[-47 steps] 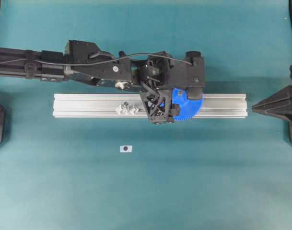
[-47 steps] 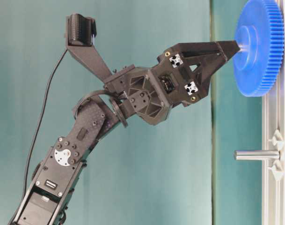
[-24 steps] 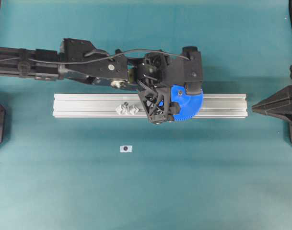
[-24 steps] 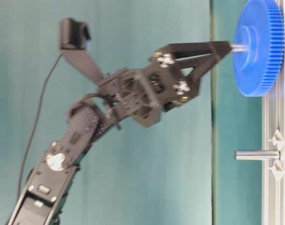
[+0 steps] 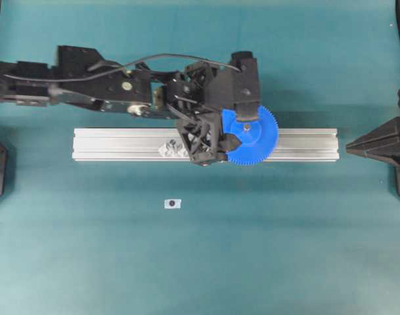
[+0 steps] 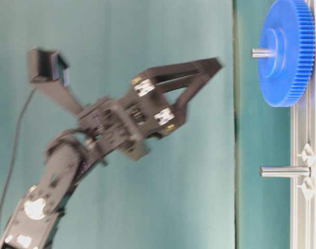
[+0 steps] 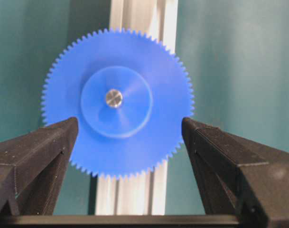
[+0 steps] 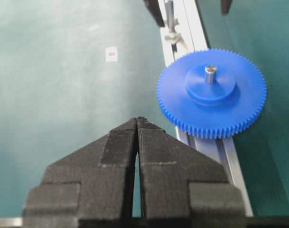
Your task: Find the location of the shaft and insert the large gear.
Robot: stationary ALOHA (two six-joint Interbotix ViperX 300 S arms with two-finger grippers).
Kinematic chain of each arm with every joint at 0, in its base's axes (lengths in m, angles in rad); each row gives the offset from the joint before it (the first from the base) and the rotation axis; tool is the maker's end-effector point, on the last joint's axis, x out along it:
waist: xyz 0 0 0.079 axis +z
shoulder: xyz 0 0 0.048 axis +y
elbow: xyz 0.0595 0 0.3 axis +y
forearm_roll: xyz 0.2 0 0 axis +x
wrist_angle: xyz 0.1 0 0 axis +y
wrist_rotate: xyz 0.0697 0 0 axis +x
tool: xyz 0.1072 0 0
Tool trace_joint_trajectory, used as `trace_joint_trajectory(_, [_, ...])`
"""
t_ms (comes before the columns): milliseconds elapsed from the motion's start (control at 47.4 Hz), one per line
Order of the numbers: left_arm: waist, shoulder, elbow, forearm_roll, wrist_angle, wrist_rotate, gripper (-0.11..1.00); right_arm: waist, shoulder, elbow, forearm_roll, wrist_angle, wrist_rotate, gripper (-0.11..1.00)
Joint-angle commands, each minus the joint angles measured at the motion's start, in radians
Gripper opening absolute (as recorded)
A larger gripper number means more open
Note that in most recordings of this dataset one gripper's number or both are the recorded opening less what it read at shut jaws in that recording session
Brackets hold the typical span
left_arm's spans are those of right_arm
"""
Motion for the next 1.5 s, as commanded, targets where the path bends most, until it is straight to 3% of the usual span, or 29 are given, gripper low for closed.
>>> trace_joint_trajectory(0, [0.000, -0.057, -0.003, 0.003, -0.009, -0.005, 0.89, -0.002, 0.002, -0.012, -0.002, -0.005, 0.008, 0.03])
trace_joint_trajectory(1477, [-0.012, -0.360, 0.278, 0.002, -0.054, -0.012, 0.89, -0.002, -0.002, -0.011, -0.002, 0.000, 0.008, 0.03])
